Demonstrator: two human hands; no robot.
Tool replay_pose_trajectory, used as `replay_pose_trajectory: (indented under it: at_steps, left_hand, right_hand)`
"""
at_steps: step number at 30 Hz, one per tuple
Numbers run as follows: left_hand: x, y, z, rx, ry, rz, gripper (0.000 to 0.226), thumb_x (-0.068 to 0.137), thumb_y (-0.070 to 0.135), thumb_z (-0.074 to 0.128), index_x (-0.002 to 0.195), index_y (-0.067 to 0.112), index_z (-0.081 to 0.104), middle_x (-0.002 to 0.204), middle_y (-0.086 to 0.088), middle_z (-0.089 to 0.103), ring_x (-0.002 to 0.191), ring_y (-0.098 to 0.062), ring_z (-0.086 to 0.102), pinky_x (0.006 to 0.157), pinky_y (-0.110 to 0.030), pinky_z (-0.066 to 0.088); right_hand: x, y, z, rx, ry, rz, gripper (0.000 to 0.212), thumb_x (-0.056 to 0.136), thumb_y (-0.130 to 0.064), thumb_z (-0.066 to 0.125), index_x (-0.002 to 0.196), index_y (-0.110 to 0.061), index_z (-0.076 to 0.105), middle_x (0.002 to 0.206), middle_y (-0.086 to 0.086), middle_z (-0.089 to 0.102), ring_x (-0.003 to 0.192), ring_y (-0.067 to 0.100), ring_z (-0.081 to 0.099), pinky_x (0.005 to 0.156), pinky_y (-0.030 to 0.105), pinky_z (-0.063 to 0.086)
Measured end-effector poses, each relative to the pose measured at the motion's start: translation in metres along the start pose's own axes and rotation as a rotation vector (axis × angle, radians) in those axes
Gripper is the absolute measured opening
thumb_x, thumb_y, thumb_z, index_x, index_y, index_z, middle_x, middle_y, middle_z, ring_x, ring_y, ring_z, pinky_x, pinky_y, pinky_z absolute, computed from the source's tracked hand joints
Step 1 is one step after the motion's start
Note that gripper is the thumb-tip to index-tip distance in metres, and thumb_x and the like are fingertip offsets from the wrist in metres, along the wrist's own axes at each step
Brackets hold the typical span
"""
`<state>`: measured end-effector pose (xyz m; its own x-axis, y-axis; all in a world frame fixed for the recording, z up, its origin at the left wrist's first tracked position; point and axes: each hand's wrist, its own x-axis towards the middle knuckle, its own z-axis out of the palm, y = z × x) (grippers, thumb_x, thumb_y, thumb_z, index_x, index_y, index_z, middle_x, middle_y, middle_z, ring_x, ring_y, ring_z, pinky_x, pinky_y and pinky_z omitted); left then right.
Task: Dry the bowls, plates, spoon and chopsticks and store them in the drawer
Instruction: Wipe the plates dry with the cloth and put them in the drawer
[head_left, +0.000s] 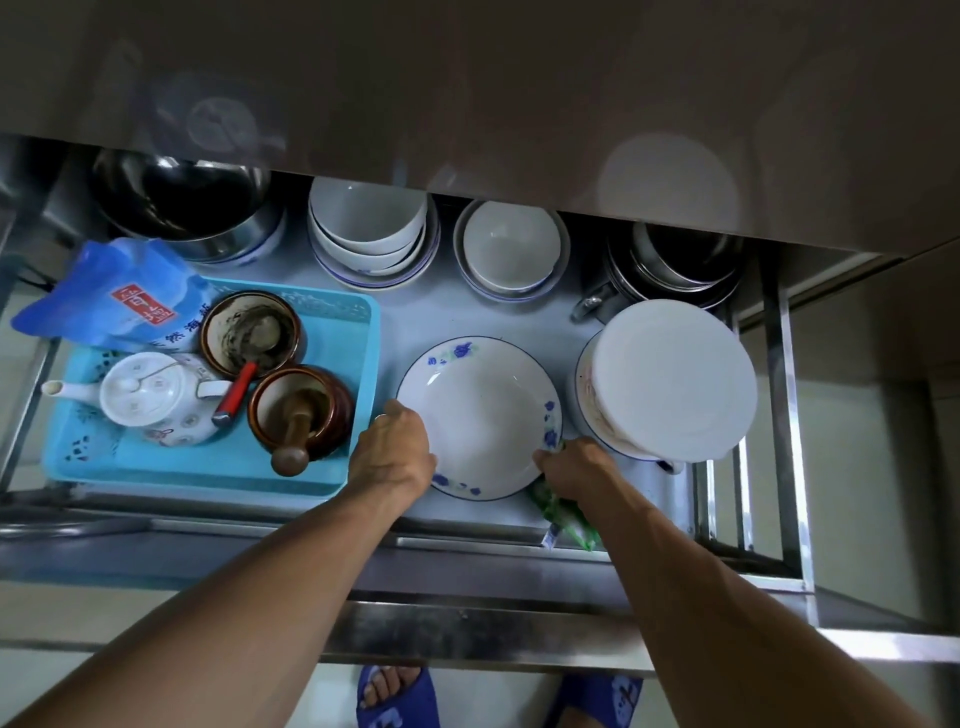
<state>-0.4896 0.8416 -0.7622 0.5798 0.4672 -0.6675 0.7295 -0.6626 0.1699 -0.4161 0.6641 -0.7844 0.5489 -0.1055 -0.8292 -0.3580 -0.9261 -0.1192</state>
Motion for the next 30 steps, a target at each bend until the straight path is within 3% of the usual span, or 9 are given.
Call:
replay_pose_trajectory:
  at_steps: [4, 8, 11, 15, 17, 22, 27, 30]
  left_hand:
    - [0.000, -0.001, 0.001, -0.004, -0.018, -0.013, 0.054, 0.089, 0.018, 0.072, 0.129, 0.000, 0.041, 0.129, -0.018, 0.059, 0.117, -0.035, 0.060, 0.084, -0.034, 0.047]
    - [0.001, -0.005, 0.003, -0.033, -0.084, -0.021, 0.062, 0.087, 0.019, 0.073, 0.134, 0.000, 0.038, 0.129, -0.018, 0.057, 0.116, -0.034, 0.060, 0.077, -0.030, 0.041]
    - [0.002, -0.007, 0.002, -0.090, -0.138, -0.044, 0.065, 0.085, 0.024, 0.072, 0.135, 0.001, 0.037, 0.122, -0.017, 0.060, 0.103, -0.034, 0.066, 0.076, -0.032, 0.050]
    - [-0.002, -0.008, -0.005, -0.141, -0.171, -0.045, 0.057, 0.084, 0.031, 0.066, 0.128, 0.000, 0.048, 0.110, -0.016, 0.065, 0.092, -0.033, 0.068, 0.075, -0.034, 0.056]
    - [-0.010, -0.005, -0.012, -0.117, -0.152, -0.023, 0.053, 0.085, 0.032, 0.065, 0.127, 0.004, 0.049, 0.114, -0.015, 0.063, 0.099, -0.033, 0.065, 0.075, -0.033, 0.051]
    - [-0.059, 0.001, -0.040, 0.029, -0.054, 0.127, 0.052, 0.092, 0.036, 0.060, 0.136, 0.013, 0.046, 0.132, -0.011, 0.050, 0.120, -0.032, 0.056, 0.094, -0.039, 0.049]
    - [-0.119, 0.006, -0.084, 0.215, 0.116, 0.321, 0.055, 0.093, 0.044, 0.055, 0.139, 0.016, 0.048, 0.137, -0.006, 0.051, 0.128, -0.025, 0.048, 0.100, -0.037, 0.045]
    - [-0.160, 0.014, -0.121, 0.259, 0.194, 0.386, 0.057, 0.094, 0.049, 0.052, 0.141, 0.017, 0.047, 0.141, -0.005, 0.050, 0.129, -0.025, 0.046, 0.104, -0.037, 0.040]
  right_hand:
    - [0.004, 0.001, 0.005, -0.038, 0.014, -0.027, 0.036, 0.097, -0.041, 0.055, 0.112, -0.009, 0.059, 0.097, 0.008, 0.057, 0.084, 0.024, 0.055, 0.073, 0.030, 0.040]
    - [0.003, 0.002, 0.008, -0.087, 0.029, -0.062, 0.025, 0.096, -0.036, 0.055, 0.104, -0.013, 0.053, 0.100, 0.008, 0.060, 0.092, 0.027, 0.058, 0.076, 0.032, 0.044]
    - [-0.001, -0.001, 0.007, -0.116, 0.017, -0.058, 0.017, 0.095, -0.030, 0.055, 0.103, -0.014, 0.053, 0.105, 0.010, 0.062, 0.099, 0.029, 0.062, 0.079, 0.033, 0.047]
    - [-0.016, -0.003, -0.001, -0.107, -0.003, -0.072, 0.014, 0.093, -0.023, 0.054, 0.103, -0.013, 0.055, 0.096, 0.007, 0.058, 0.089, 0.027, 0.055, 0.074, 0.030, 0.041]
    - [-0.027, -0.004, -0.006, -0.101, 0.009, -0.077, 0.019, 0.091, -0.023, 0.054, 0.106, -0.013, 0.056, 0.104, 0.010, 0.061, 0.092, 0.027, 0.055, 0.077, 0.029, 0.041]
    - [-0.083, -0.006, -0.025, -0.101, 0.087, -0.116, 0.031, 0.091, -0.027, 0.050, 0.118, -0.013, 0.059, 0.124, 0.011, 0.063, 0.114, 0.032, 0.058, 0.087, 0.031, 0.043]
    - [-0.156, -0.008, -0.055, -0.060, 0.186, -0.197, 0.016, 0.091, -0.031, 0.049, 0.096, -0.018, 0.057, 0.116, 0.013, 0.068, 0.107, 0.034, 0.063, 0.088, 0.032, 0.050]
    - [-0.209, -0.008, -0.088, -0.023, 0.258, -0.214, 0.023, 0.093, -0.033, 0.050, 0.104, -0.015, 0.057, 0.119, 0.016, 0.065, 0.108, 0.036, 0.061, 0.082, 0.031, 0.043]
